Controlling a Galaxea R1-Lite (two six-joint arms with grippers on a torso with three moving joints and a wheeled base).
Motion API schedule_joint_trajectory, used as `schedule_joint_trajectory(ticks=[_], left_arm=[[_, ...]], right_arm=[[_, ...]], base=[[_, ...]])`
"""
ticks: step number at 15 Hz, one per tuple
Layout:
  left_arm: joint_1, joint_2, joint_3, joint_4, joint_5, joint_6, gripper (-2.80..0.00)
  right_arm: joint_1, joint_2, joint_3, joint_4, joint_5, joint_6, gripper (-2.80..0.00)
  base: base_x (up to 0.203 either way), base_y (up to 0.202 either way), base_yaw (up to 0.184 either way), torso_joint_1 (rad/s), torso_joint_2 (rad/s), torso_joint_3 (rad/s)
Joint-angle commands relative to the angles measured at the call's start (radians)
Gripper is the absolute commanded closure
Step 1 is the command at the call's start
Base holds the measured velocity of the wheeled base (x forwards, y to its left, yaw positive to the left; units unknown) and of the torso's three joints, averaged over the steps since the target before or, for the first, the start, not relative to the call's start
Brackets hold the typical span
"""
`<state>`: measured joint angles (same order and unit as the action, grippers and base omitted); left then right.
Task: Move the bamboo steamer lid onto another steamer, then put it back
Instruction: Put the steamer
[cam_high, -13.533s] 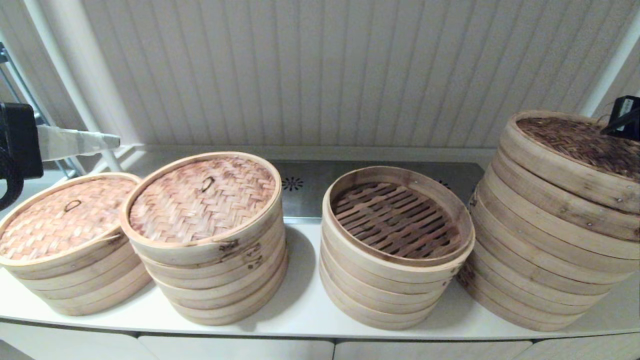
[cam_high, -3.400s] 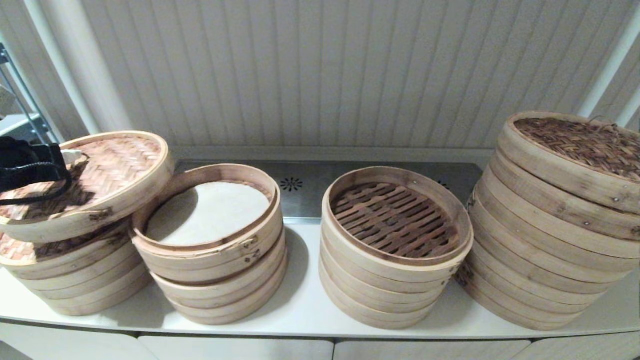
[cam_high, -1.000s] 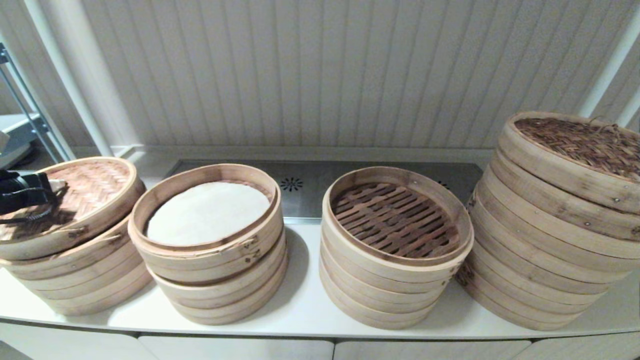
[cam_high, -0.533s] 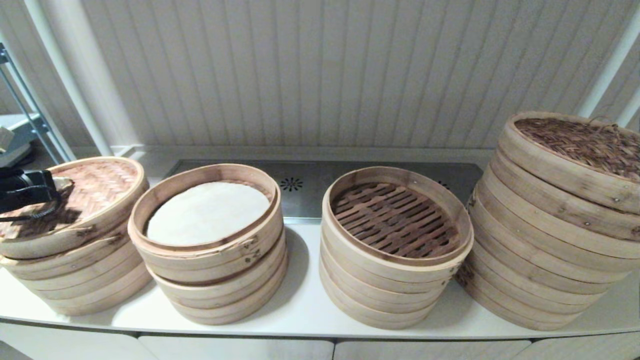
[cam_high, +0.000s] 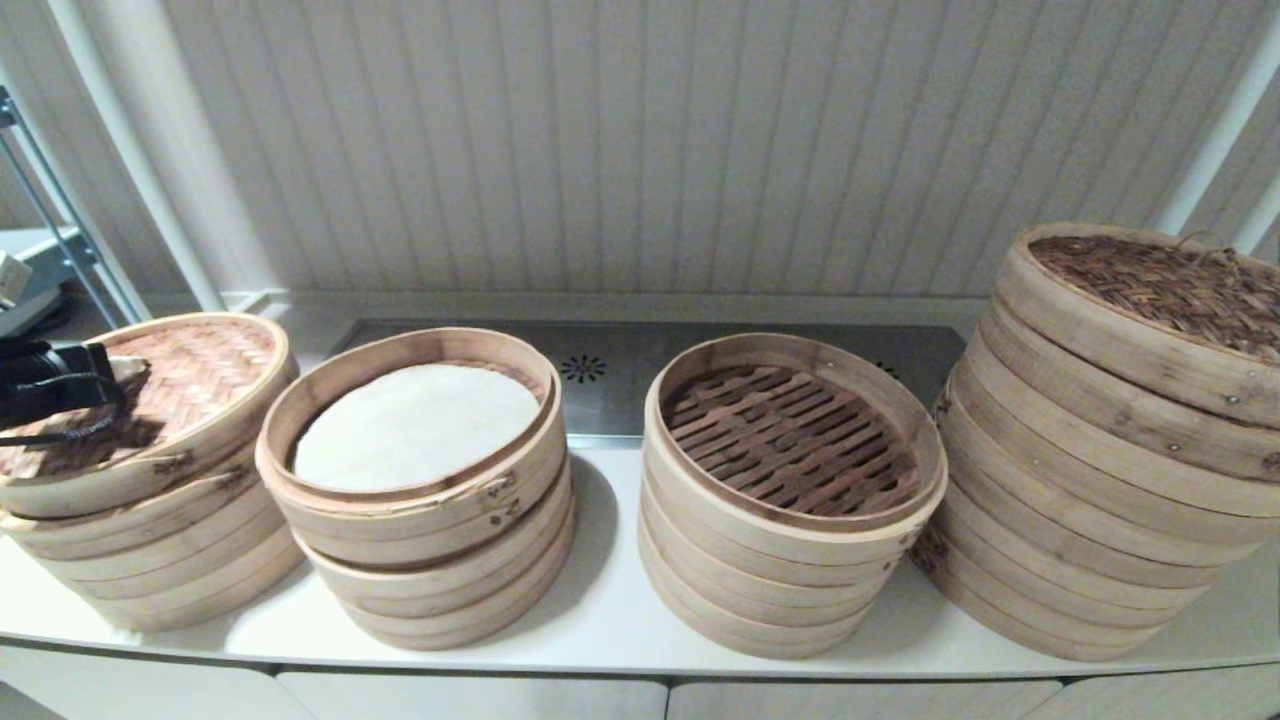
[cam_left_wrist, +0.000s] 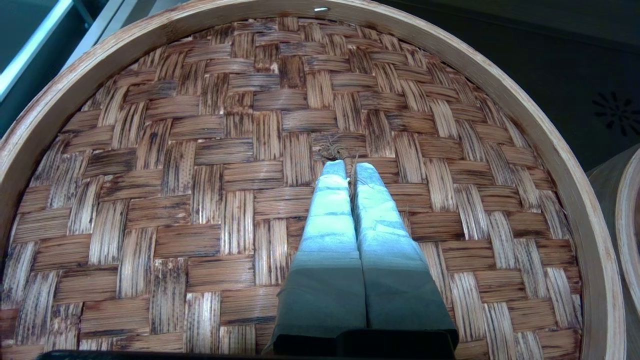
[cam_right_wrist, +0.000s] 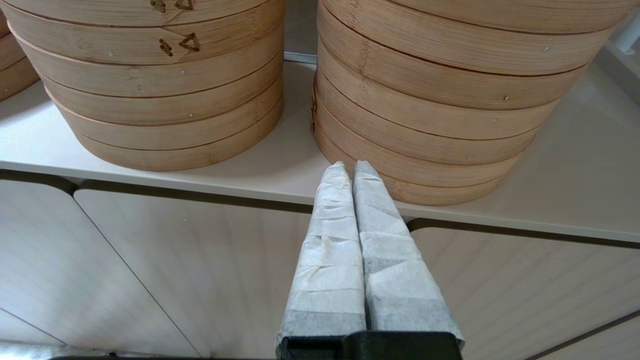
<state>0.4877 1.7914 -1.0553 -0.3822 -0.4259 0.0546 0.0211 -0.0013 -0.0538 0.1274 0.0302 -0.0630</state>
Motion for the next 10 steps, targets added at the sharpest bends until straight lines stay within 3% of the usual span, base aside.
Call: schedule_joint_trajectory(ticks=[1, 10], left_arm=[[0.002, -0.007, 0.0, 0.0, -0.002, 0.001, 0.0], [0.014, -0.035, 0.0, 0.009, -0.002, 0.027, 0.0]], right_arm=[[0.0, -0.003, 0.0, 0.0, 0.0, -0.001, 0.0], [0.0, -0.003, 0.0, 0.001, 0.0, 0.0, 0.0]], base=[[0.0, 0.0, 0.0, 0.0, 0.0, 0.0], [0.0, 0.0, 0.0, 0.0, 0.0, 0.0]])
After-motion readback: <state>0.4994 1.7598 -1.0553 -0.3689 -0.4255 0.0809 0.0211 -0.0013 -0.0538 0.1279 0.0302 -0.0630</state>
